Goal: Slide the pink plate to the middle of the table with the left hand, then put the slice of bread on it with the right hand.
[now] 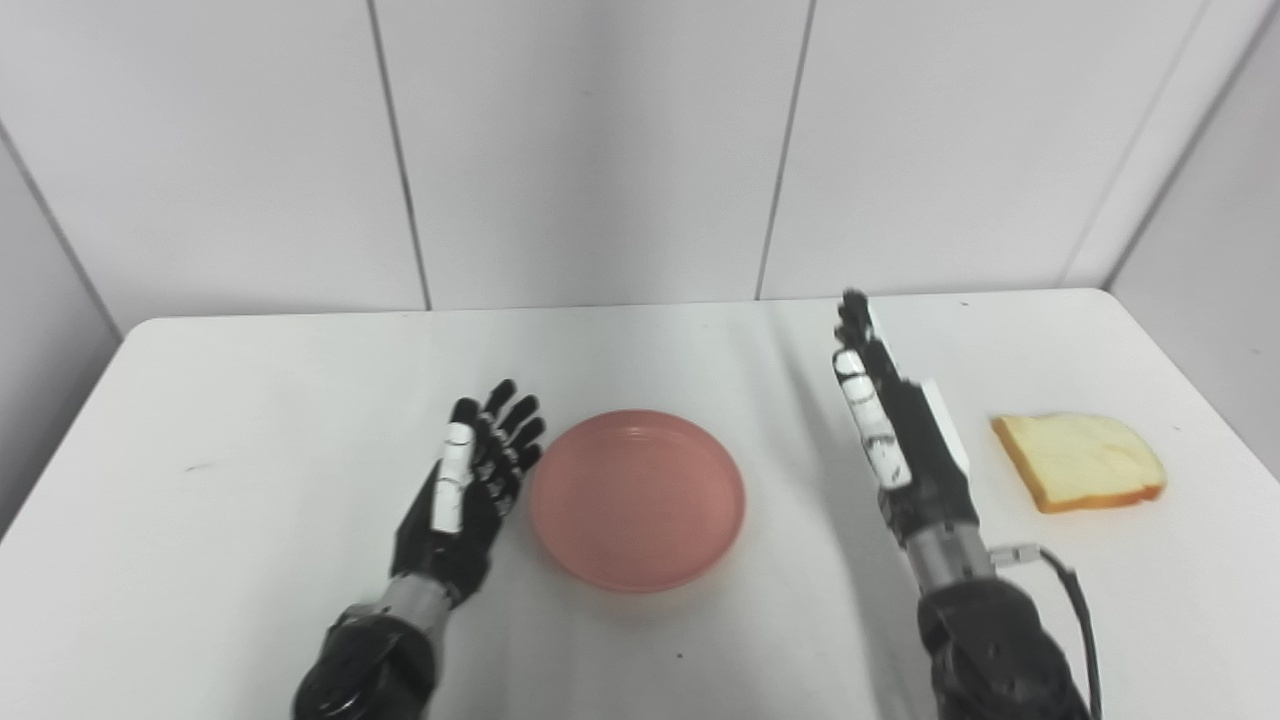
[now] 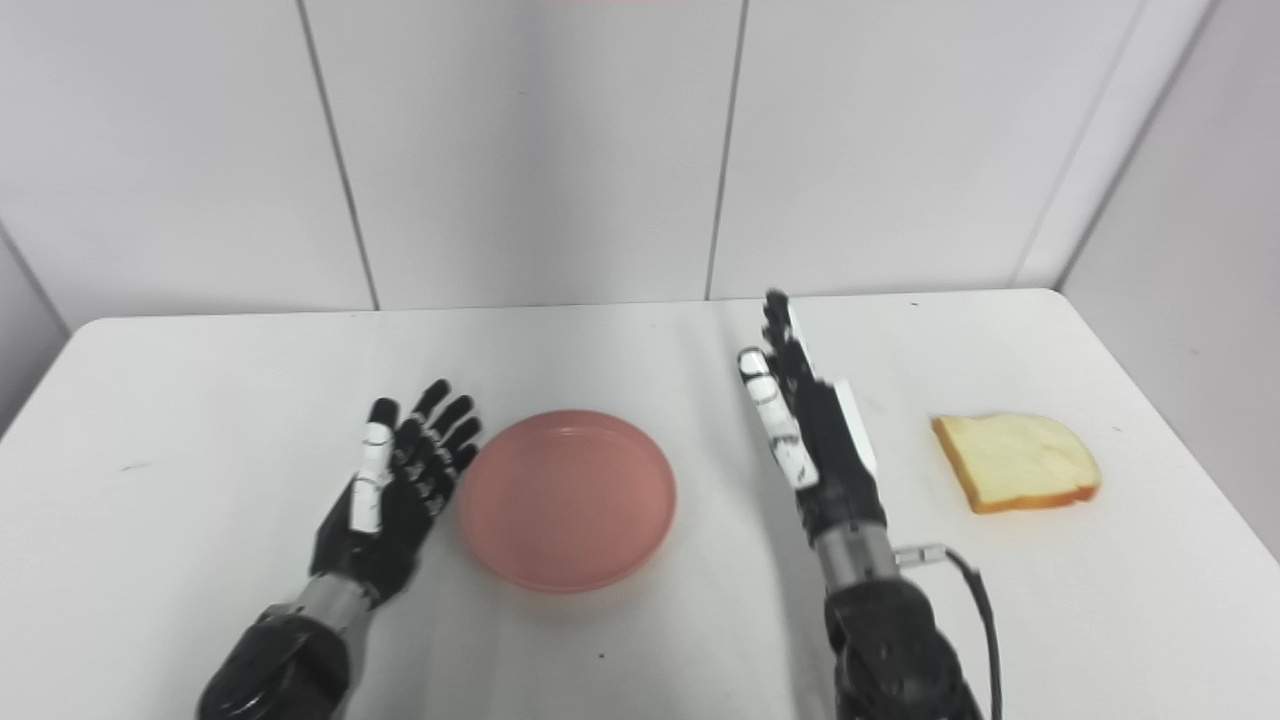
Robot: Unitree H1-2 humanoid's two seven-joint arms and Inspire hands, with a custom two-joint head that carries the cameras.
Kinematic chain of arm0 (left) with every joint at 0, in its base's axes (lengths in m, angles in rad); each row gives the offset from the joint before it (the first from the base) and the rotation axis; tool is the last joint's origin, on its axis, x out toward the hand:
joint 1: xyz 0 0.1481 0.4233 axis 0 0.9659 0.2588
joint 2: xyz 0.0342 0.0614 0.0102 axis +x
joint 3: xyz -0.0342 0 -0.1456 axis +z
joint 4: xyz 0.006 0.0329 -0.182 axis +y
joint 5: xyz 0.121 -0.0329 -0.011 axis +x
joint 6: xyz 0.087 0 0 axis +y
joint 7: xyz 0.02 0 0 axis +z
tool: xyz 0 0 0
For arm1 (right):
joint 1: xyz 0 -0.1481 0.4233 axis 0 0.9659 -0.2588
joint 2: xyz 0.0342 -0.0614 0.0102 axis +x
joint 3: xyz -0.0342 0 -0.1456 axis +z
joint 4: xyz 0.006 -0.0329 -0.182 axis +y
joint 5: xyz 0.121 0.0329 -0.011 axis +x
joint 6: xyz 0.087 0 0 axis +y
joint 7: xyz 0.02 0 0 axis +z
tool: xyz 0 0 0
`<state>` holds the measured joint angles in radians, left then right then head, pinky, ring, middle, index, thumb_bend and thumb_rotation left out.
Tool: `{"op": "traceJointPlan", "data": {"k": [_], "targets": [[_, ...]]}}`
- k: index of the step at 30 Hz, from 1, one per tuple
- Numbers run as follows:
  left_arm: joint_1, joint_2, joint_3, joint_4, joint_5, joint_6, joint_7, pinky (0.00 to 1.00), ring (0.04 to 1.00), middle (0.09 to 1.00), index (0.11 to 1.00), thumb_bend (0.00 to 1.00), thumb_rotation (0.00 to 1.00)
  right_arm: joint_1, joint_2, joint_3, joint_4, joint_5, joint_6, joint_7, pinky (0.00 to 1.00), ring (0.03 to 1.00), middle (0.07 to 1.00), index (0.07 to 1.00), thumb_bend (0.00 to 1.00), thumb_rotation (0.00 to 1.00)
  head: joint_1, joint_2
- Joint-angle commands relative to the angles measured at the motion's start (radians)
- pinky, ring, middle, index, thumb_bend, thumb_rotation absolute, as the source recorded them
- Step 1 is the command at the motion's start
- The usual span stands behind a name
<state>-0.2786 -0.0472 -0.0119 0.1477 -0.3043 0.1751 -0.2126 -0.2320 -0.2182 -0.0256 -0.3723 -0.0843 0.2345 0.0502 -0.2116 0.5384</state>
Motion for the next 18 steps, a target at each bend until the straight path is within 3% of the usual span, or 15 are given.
{"op": "traceJointPlan", "data": {"k": [1, 5, 9, 14, 18], "targets": [[0.004, 0.011, 0.009, -0.038, -0.014, 0.005, -0.012, 0.98, 0.951, 0.952, 0.969, 0.79, 0.92, -0.079, -0.083, -0.009, -0.063, -0.039, 0.037, 0.041, 0.94, 0.978, 1.0, 1.0, 0.81, 0.95, -0.033, 0.0], [0.01, 0.029, 0.012, -0.06, -0.012, 0.02, -0.016, 0.98, 0.955, 0.961, 0.974, 0.79, 0.93, -0.128, -0.198, -0.002, -0.112, -0.121, 0.105, 0.098, 0.87, 0.955, 0.993, 1.0, 0.86, 0.9, -0.1, -0.004], [0.013, 0.053, 0.02, -0.071, -0.036, 0.021, -0.037, 0.99, 0.967, 0.974, 0.974, 0.78, 0.93, -0.165, -0.338, -0.003, -0.137, -0.164, 0.149, 0.189, 0.87, 0.946, 0.98, 1.0, 0.96, 0.82, -0.152, -0.011], [0.016, 0.079, 0.041, -0.072, -0.072, 0.027, -0.065, 0.99, 0.979, 0.978, 0.968, 0.77, 0.91, -0.209, -0.458, -0.002, -0.129, -0.195, 0.229, 0.323, 0.89, 0.926, 0.936, 0.975, 1.0, 0.64, -0.219, -0.014], [0.012, 0.101, 0.05, -0.054, -0.081, 0.021, -0.077, 0.97, 0.953, 0.951, 0.939, 0.79, 0.89, -0.222, -0.525, -0.023, -0.098, -0.284, 0.235, 0.462, 0.88, 0.93, 0.941, 0.971, 1.0, 0.52, -0.28, -0.016]]}}
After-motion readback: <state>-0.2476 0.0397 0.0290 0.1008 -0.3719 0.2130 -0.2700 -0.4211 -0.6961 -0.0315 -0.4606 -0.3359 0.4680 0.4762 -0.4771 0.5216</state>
